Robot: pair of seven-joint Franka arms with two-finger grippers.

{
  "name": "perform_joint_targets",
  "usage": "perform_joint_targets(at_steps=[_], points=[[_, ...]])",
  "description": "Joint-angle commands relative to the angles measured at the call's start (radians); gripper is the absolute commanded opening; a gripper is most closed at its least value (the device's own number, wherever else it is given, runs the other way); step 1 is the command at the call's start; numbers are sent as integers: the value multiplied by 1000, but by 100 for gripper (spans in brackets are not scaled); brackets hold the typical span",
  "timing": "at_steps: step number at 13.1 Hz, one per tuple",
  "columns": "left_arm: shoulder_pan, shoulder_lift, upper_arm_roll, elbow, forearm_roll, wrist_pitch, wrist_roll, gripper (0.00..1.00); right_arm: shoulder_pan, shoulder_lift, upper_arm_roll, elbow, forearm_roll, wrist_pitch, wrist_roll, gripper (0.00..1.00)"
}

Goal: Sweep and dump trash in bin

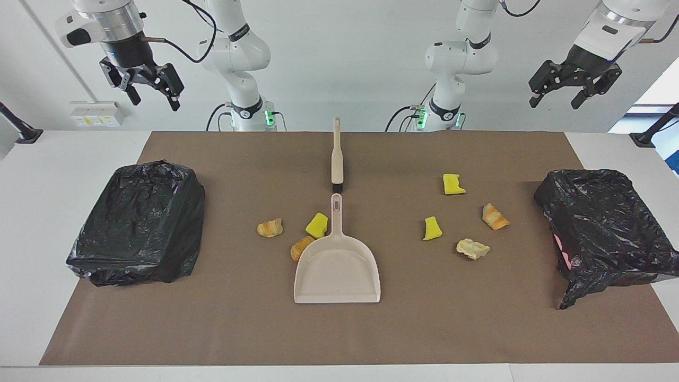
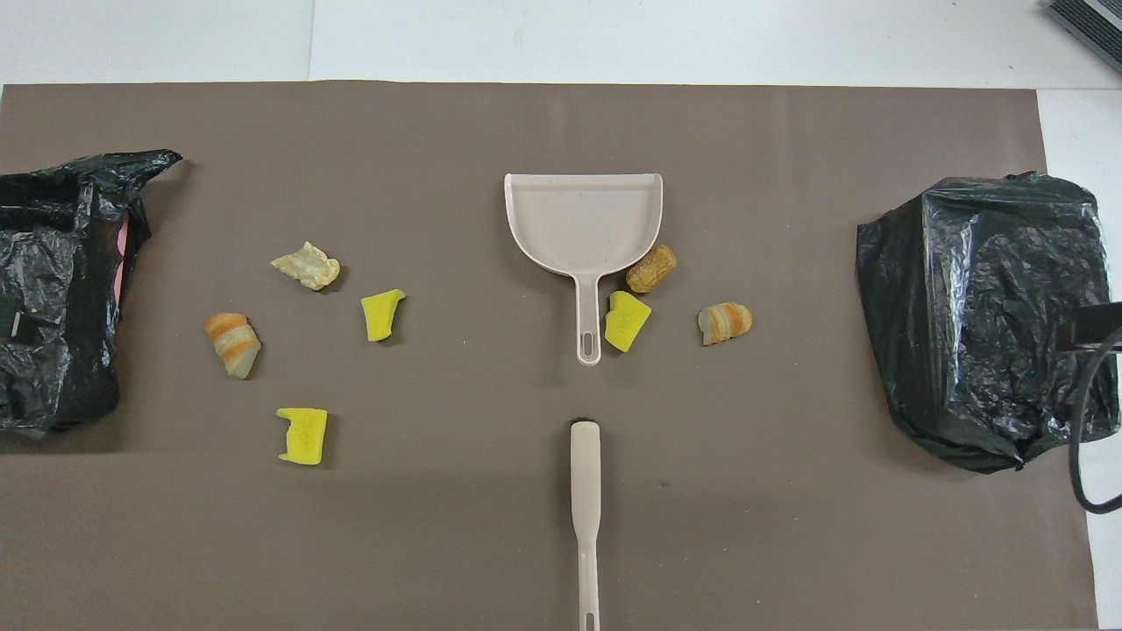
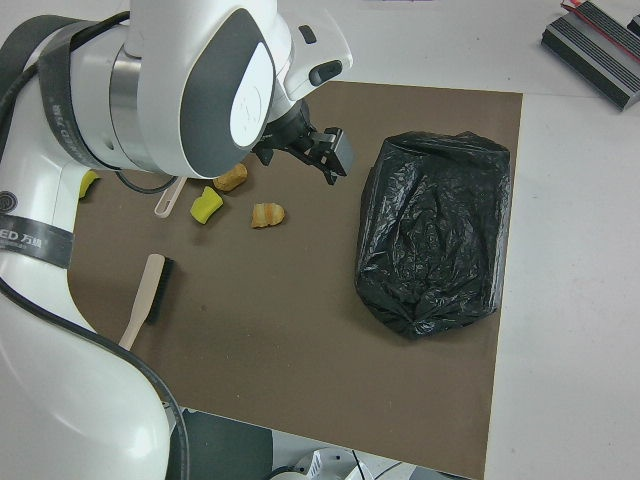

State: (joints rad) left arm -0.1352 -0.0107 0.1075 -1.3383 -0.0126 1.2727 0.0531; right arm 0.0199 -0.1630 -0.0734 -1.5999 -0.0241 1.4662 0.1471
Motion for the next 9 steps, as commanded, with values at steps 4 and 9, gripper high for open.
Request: perform_joint_targets(at_steps=[4, 9], points=[[6, -25, -8, -27, 13, 11, 2, 100, -18, -13, -5, -6, -5, 31, -7, 100], [-23, -58, -34, -77, -7, 25, -6, 100, -31, -63, -8, -118, -37, -6, -32, 100]])
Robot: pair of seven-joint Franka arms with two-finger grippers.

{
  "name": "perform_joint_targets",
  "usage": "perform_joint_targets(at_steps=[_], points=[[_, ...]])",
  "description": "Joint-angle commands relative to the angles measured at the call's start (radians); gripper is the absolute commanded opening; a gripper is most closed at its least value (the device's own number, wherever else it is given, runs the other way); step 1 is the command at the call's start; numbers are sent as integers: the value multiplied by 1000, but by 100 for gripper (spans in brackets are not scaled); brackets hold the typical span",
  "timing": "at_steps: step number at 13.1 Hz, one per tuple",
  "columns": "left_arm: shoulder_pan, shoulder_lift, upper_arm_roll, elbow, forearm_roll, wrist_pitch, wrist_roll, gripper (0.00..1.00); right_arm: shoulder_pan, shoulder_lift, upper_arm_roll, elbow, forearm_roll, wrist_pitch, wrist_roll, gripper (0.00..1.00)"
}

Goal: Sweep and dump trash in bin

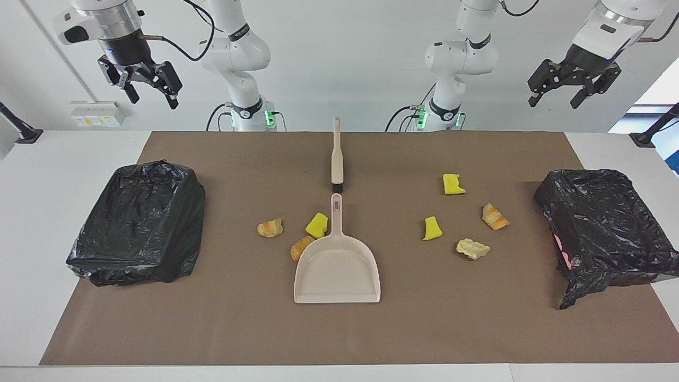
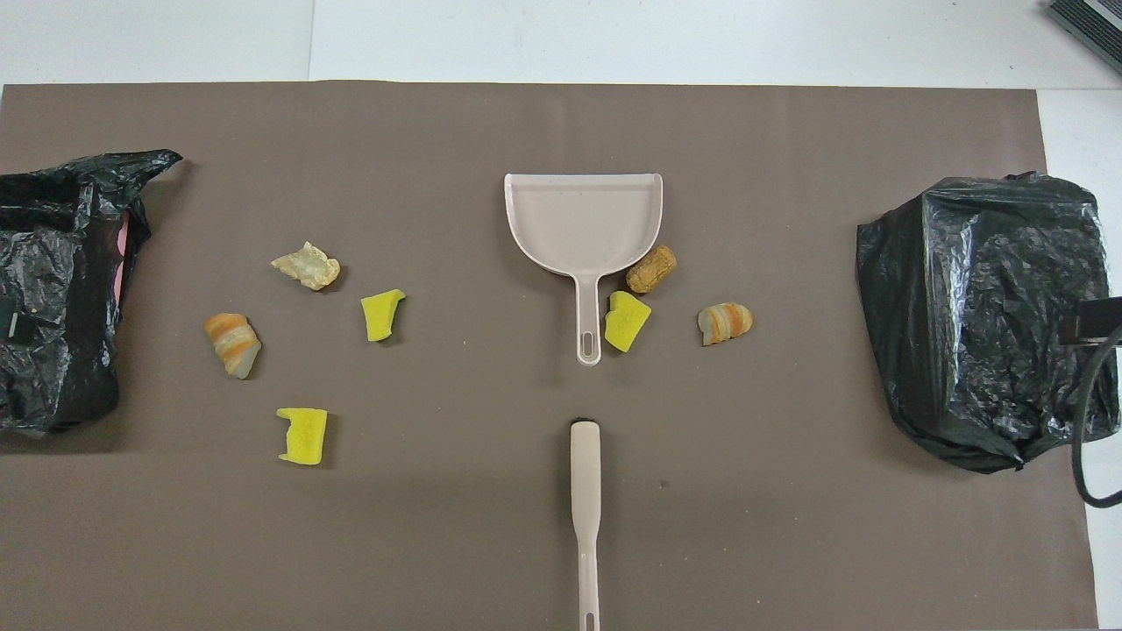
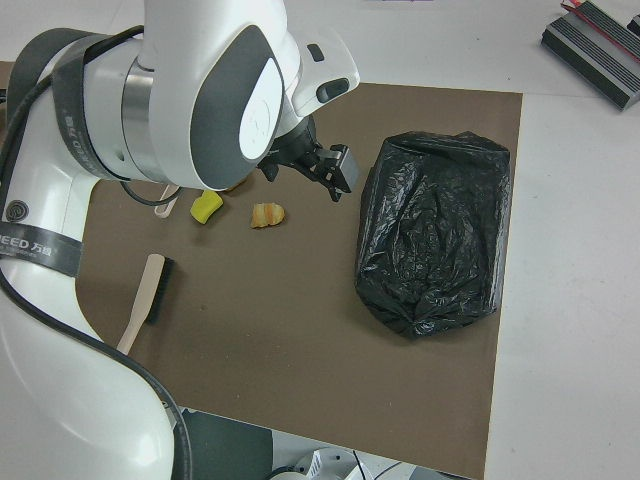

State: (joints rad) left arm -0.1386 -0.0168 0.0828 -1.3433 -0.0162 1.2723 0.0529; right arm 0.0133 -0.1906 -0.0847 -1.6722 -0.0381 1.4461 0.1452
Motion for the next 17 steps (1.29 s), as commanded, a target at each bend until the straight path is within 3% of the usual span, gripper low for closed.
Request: perform_joint_targets(at_steps=[1, 3, 8, 12, 17], points=[[-36, -69, -20, -98, -5, 32, -5, 100, -19, -33, 5, -32, -23, 17, -24, 100], [-93, -118, -21, -175, -7, 44, -11, 100, -15, -30, 8, -32, -6, 74, -33, 100], [-286, -264, -24, -449, -10, 196, -178, 100, 71, 147, 28, 5, 6, 256, -33, 100], [-453, -345, -29, -641, -18, 323, -324, 100, 102, 420, 30, 248, 38, 280, -7, 100], [-668, -345, -29, -789, -18, 488, -516, 100, 166, 692, 97, 445, 75, 404, 189, 100]])
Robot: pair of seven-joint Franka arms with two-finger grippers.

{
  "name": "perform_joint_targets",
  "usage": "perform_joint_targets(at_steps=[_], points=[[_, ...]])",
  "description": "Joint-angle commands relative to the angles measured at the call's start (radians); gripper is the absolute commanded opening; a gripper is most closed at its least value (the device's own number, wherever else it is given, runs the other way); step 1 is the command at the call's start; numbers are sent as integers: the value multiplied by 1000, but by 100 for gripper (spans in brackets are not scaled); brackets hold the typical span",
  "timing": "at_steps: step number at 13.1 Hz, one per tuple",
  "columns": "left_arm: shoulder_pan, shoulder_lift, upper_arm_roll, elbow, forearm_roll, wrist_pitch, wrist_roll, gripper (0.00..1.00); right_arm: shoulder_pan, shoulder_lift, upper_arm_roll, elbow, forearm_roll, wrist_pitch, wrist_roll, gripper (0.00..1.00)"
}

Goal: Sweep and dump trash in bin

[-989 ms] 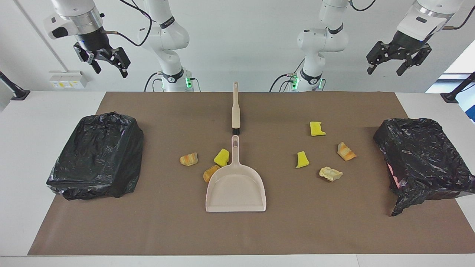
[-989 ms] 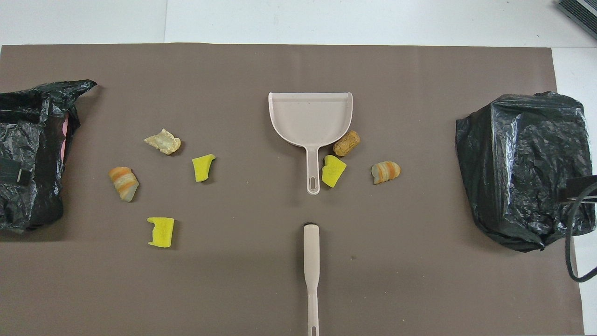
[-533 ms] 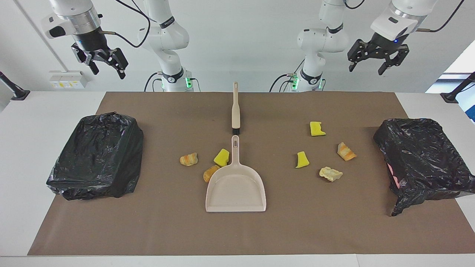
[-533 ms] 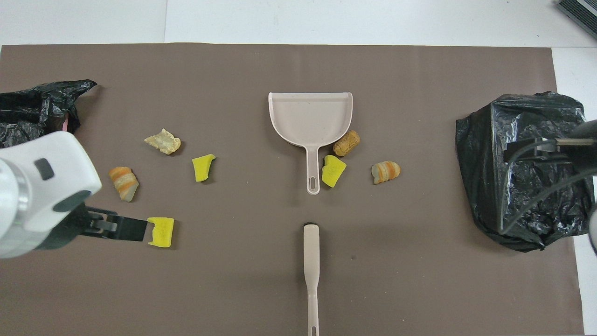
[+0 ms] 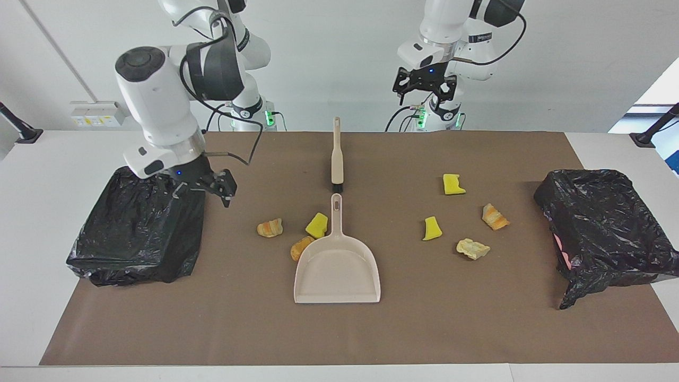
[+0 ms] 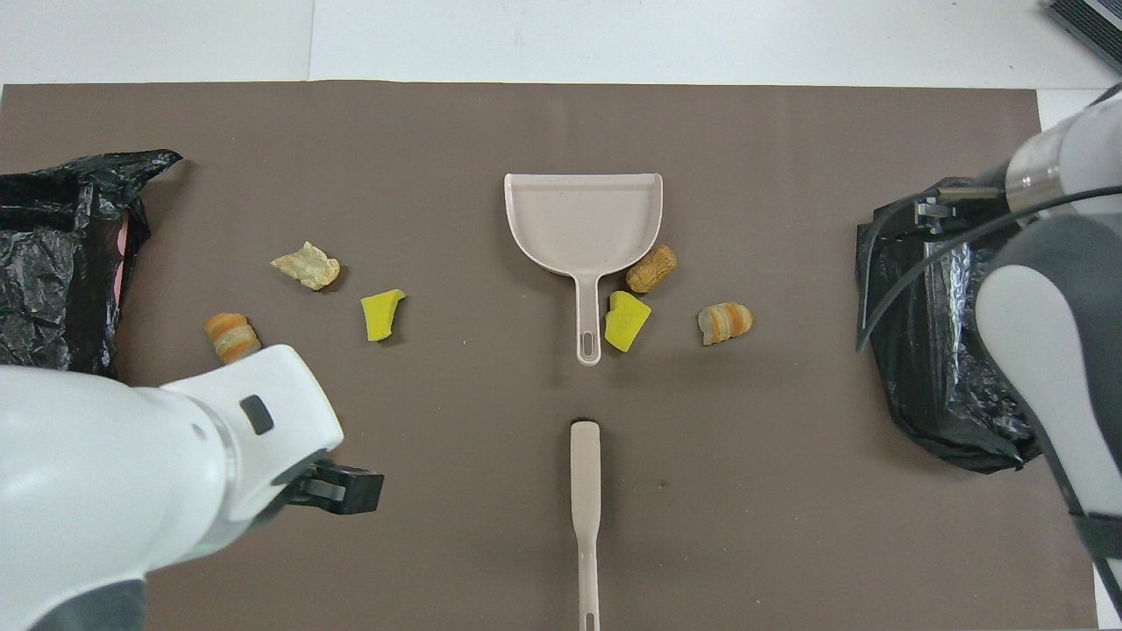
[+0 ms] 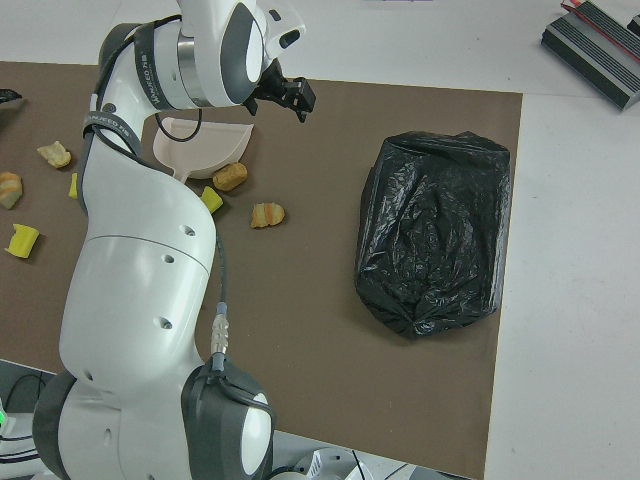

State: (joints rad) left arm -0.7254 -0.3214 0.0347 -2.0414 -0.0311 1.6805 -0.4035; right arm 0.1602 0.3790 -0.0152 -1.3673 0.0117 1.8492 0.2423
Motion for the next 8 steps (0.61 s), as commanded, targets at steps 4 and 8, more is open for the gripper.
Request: perform_joint_targets(at_steps=[4, 8], points=[[-185, -22, 19, -158, -46, 198, -142, 100, 162, 193, 32, 166, 24, -1, 285, 100], [-264, -10, 19, -235, -47, 310, -208, 100, 232, 193, 43, 110, 41, 36, 298, 100]])
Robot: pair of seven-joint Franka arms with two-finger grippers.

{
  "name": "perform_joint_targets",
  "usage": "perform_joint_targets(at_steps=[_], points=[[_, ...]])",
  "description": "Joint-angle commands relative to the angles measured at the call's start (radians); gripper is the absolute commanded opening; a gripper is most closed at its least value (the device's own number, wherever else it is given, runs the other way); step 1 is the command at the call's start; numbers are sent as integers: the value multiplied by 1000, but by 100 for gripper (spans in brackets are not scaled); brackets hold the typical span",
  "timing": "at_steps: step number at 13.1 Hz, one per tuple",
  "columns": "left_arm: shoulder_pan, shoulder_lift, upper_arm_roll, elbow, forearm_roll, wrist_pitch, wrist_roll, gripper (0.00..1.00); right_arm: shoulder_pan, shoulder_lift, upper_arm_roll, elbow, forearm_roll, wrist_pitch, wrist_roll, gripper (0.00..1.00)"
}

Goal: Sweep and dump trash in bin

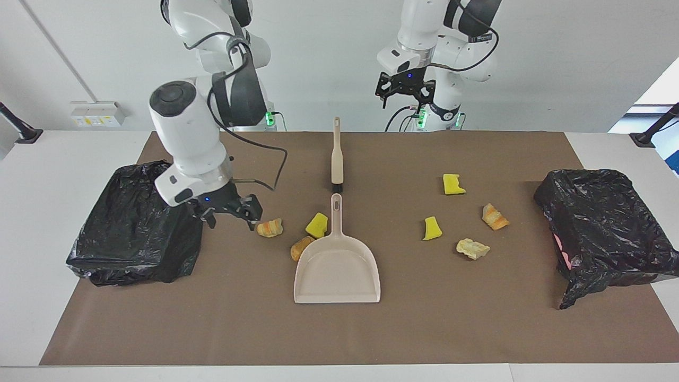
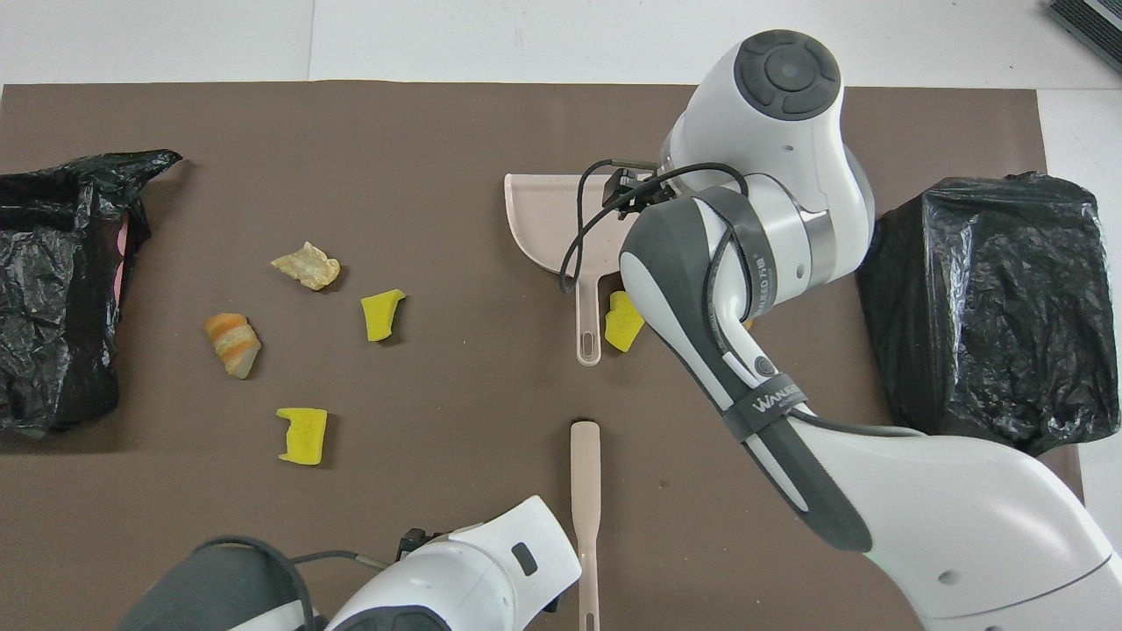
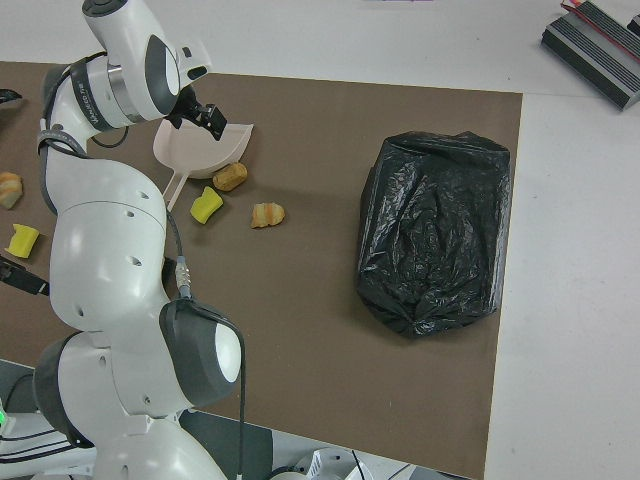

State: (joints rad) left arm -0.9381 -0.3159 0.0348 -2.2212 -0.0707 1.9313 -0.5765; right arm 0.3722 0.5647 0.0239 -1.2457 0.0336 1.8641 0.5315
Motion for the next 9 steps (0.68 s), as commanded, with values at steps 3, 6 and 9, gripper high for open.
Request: perform_joint_targets(at_steps=[3, 6, 9], points=[[-142, 121, 20, -77, -8, 200, -156, 100, 14, -60, 5, -188, 58, 71, -123, 100], [-179, 176, 19, -77, -8, 253, -204, 100, 59, -57, 4, -236, 103, 151, -82, 100], [-205, 224, 19, -77, -8, 320, -276, 100, 74, -63, 5, -288, 95, 165, -87, 100]])
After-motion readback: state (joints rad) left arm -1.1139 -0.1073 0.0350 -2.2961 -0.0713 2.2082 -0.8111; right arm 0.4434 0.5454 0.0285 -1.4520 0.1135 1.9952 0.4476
